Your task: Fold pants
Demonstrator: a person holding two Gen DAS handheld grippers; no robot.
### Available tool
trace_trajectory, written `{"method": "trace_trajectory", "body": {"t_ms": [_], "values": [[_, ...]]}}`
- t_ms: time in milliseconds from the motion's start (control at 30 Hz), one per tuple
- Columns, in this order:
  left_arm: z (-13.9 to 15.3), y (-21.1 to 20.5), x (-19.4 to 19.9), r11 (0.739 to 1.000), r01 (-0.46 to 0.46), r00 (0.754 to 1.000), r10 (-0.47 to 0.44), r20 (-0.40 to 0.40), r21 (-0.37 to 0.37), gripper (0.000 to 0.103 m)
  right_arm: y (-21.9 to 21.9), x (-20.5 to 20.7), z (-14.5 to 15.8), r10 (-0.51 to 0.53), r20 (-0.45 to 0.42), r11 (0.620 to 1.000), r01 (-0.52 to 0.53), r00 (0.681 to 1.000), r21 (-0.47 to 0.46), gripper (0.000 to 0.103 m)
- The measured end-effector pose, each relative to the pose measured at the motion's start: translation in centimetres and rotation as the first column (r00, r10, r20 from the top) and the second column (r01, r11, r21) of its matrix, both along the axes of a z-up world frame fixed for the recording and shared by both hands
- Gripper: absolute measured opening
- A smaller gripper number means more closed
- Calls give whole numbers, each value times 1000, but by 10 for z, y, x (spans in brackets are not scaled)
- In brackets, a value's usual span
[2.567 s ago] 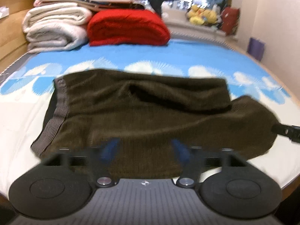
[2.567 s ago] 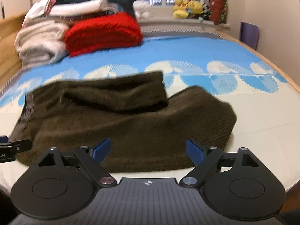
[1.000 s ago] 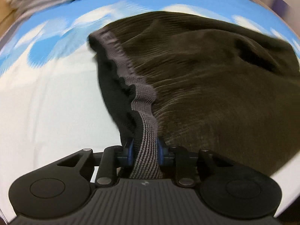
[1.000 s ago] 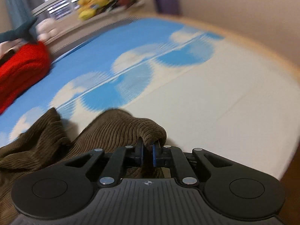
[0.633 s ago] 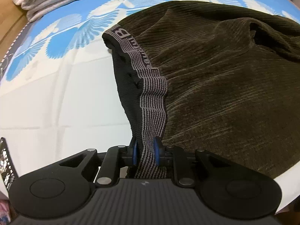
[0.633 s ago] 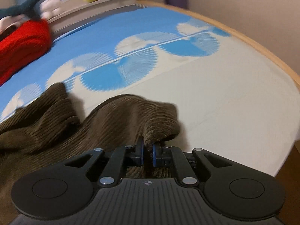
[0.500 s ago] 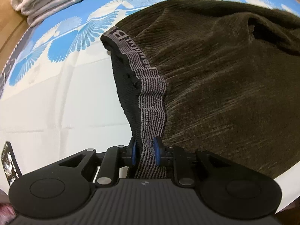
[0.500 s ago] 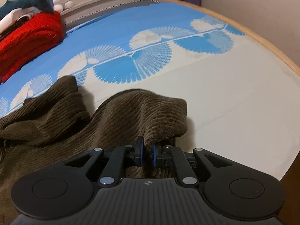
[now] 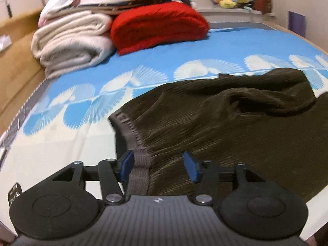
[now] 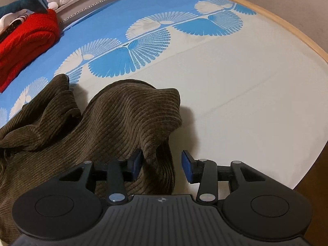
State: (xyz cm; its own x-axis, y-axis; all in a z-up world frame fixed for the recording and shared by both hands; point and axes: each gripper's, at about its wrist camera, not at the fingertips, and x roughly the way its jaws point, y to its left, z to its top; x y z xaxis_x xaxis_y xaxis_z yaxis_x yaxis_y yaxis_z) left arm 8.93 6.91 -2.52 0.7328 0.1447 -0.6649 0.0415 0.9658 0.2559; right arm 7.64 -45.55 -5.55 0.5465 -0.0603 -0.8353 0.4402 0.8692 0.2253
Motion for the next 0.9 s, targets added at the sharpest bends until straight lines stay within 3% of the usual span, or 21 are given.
{"method": "trace_trajectory", "body": {"t_ms": [33,100,200,267,333,400,467,500,533,600,633,700,800,900], "values": [[0,-8,-1,1000,11,1000,-11,4,26,61,-1,0,0,-5,6,1000,5,1000,9,39],[-7,-21,4,995,37,999,-37,2,94,61,0,1,1,5,23,1000,-6,1000,22,12],[-20,-25,13,991,53,998,-51,-21,120,61,12,4,13,40,69,999,-38,997,-34,9],[-25,-26,19,994,42,999,-39,-34,99,61,30,3,30,124,181,991,-112,976,-76,8],[-28,-13,22,997,24,999,-21,-38,68,61,65,-5,51,325,323,945,-291,889,-149,8],[-25,-5,23,999,-3,999,5,-41,34,61,113,-16,60,584,398,807,-559,708,-191,8],[-22,0,25,999,-33,998,33,-52,-5,61,153,-22,51,747,328,656,-718,578,-231,11],[-20,3,25,999,-48,997,47,-61,-24,61,167,-20,44,789,264,611,-759,556,-227,13],[-19,5,27,997,-62,996,59,-71,-43,61,170,-17,39,794,228,604,-771,563,-199,15],[-18,7,29,994,-81,993,75,-87,-75,61,161,-8,37,753,214,655,-741,622,-148,20],[-19,7,29,993,-84,993,77,-91,-83,61,149,-5,40,704,237,706,-696,669,-131,27],[-20,6,29,993,-83,993,75,-93,-84,61,124,-1,44,583,288,802,-595,760,-55,50],[-24,3,32,994,-73,992,64,-107,-82,61,91,4,41,422,296,886,-459,857,66,55],[-25,0,34,994,-68,992,59,-116,-80,61,79,5,39,335,294,921,-377,895,99,55]]}}
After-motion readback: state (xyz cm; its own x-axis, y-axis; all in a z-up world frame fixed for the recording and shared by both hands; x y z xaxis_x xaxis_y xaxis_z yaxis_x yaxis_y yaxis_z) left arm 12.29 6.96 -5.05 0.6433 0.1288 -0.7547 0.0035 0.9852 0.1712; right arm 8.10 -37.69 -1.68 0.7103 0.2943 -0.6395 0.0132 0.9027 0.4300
